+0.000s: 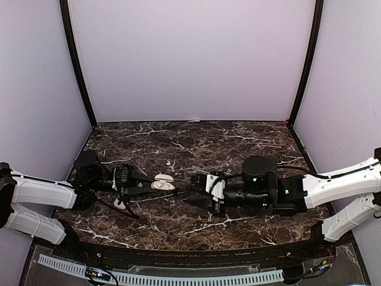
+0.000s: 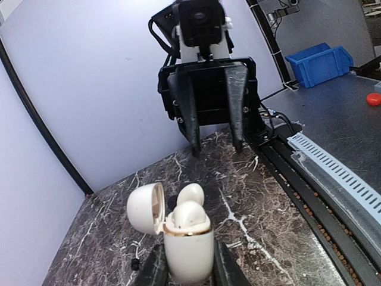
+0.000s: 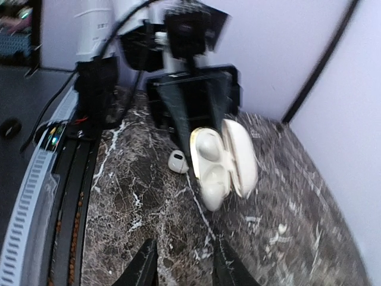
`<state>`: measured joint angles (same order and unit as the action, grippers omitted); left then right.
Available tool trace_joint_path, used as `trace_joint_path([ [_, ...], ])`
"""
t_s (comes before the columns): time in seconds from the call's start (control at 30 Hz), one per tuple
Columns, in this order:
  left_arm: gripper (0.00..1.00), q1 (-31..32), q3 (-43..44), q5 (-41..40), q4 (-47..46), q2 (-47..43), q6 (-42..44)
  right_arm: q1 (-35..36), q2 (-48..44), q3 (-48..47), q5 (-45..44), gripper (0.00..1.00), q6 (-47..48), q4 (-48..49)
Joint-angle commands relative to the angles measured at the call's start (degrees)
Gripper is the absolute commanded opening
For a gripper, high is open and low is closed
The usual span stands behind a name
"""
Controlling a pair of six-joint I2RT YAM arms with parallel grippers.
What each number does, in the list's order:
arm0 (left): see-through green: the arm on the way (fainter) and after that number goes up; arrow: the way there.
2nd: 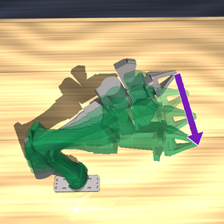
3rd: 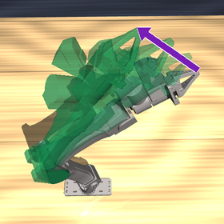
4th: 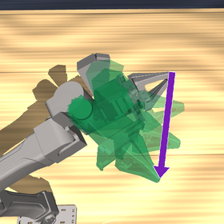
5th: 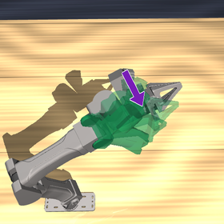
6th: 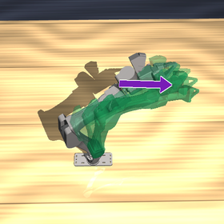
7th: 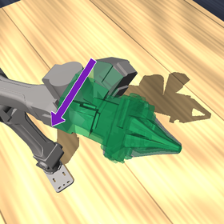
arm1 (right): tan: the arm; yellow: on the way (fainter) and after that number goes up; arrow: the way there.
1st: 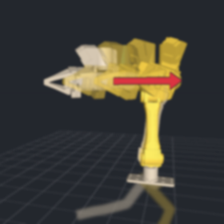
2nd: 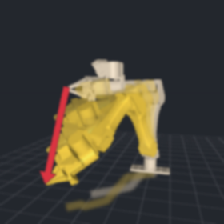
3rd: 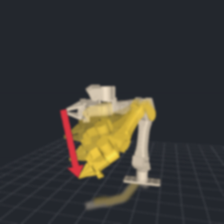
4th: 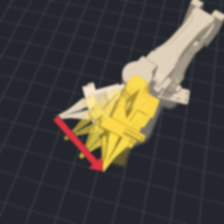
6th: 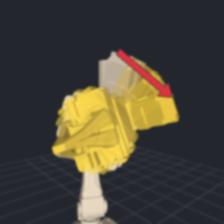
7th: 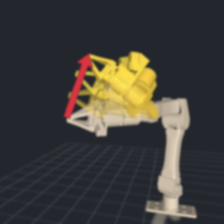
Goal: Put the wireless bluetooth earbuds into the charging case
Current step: Pick up the left earbud from the right side groove of the charging case.
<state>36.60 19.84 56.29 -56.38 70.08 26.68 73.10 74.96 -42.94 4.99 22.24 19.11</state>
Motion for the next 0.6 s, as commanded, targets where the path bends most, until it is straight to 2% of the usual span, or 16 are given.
trace_joint_path([
  [0.0,0.00,0.31,2.05,-5.25,5.07,-0.59,3.09,-1.06,-1.03,-7.53,-14.23,0.30,-28.20,-8.32],
  [0.07,0.00,0.24,3.74,-4.39,7.55,0.03,4.66,-1.44,0.48,-13.24,-15.34,0.30,-36.56,-19.83],
  [0.13,0.00,0.33,3.85,-4.64,6.23,0.89,6.06,-1.94,1.57,-16.59,-14.26,0.30,-43.14,-26.30],
  [0.23,0.00,0.68,3.70,-6.59,4.56,1.85,8.70,-3.11,2.11,-17.82,-8.87,0.41,-50.36,-27.27],
  [0.3,0.00,0.89,3.72,-8.00,4.49,2.07,10.41,-3.98,2.00,-17.95,-7.51,0.45,-54.21,-27.91],
  [0.57,0.00,1.78,2.92,-12.00,0.90,3.04,13.59,-7.51,5.04,-19.25,-5.04,0.44,-61.37,-29.49],
])
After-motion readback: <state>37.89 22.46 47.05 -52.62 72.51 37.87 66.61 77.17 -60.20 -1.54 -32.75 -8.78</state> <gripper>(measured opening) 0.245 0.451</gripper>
